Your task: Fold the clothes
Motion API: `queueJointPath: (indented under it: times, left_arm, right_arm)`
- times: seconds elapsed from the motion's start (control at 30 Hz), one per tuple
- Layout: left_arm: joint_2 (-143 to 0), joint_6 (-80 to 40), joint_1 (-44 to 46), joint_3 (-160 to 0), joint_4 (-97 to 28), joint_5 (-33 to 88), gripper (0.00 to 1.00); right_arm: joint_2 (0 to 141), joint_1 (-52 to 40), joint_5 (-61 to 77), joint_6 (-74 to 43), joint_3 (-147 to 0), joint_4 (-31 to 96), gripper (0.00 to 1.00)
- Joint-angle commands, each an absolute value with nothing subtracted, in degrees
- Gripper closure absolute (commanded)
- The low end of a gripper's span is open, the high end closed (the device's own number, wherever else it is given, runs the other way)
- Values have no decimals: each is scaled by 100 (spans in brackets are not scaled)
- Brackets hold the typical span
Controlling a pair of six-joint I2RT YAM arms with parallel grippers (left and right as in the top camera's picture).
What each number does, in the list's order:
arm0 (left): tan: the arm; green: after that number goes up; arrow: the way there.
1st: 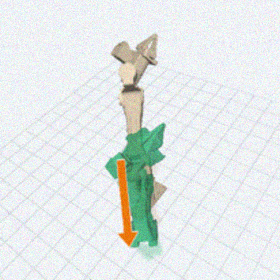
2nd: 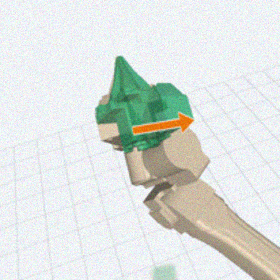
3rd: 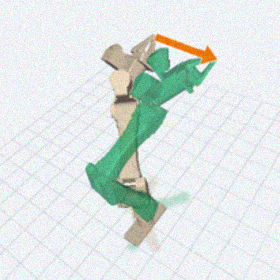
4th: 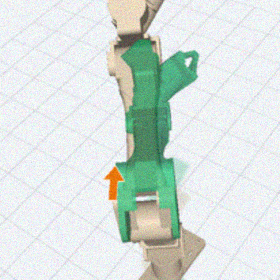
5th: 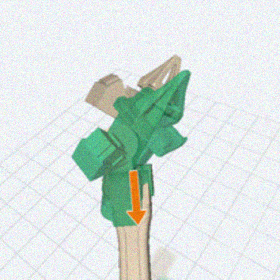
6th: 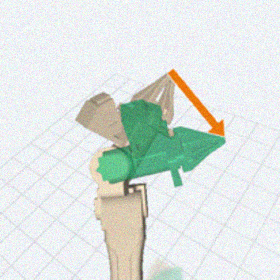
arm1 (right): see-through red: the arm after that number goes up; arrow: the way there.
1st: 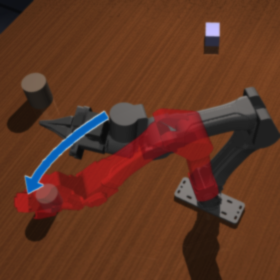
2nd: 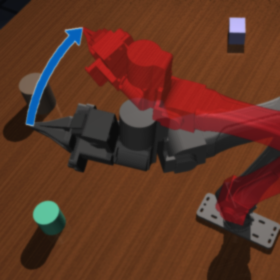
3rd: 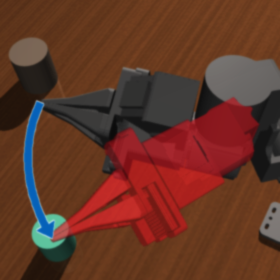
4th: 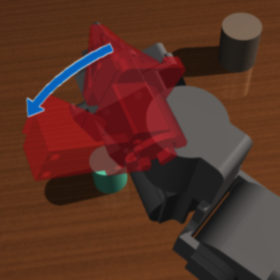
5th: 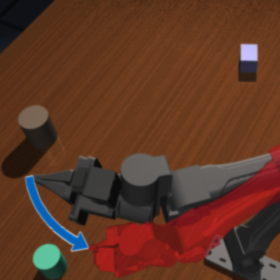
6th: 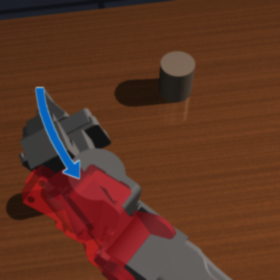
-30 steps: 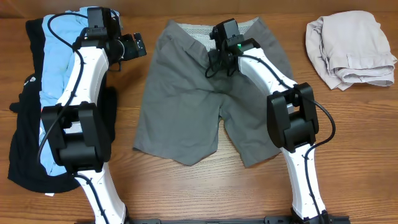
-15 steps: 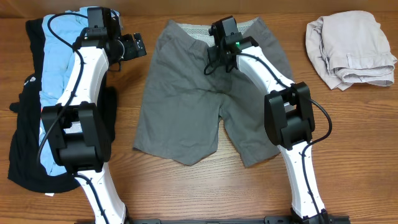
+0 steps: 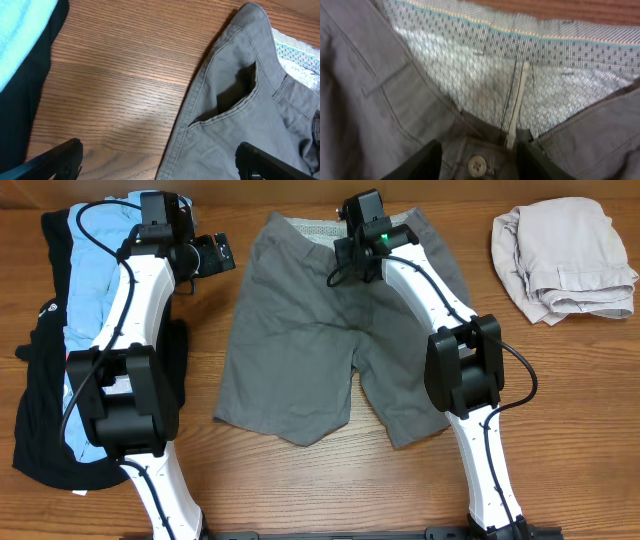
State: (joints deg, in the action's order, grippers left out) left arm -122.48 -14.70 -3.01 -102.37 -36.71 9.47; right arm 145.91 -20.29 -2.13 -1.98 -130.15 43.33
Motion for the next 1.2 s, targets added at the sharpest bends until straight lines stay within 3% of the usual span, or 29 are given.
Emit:
queueJointPath:
  times: [0.0,0.43,0.57,0.73,1.0,1.1,1.17]
  left_arm:
    - [-12020,-1476,-309,-10346,-3682,880,0]
    - [-12020,-1372,-309,-10346,-3662,880,0]
    - [-12020,-1372,-309,-10346,-3662,880,0]
    - [-12020,-1372,-309,-10346,-3664,882,0]
    - [-12020,-1374,-309,-10346,-3664,882,0]
    - [-12020,-1372,-309,-10346,-3669,880,0]
    - [-12020,-1369,-309,-10346,-3669,880,0]
  right_arm:
    - [14892,-2027,-196,-252,-13122,4397,47]
    - [14971,-2034,-145,-255,-12763,4390,55]
    - [14971,-2062,-209,-257,-12488,4386,82]
    - [14971,-2062,-386,-257,-12589,4338,96]
    - [14971,-2056,-381,-259,-13325,4309,96]
    - [14971,-2056,-377,-292,-13673,4919,96]
    - [14971,-2058,-307,-327,-13946,5500,88]
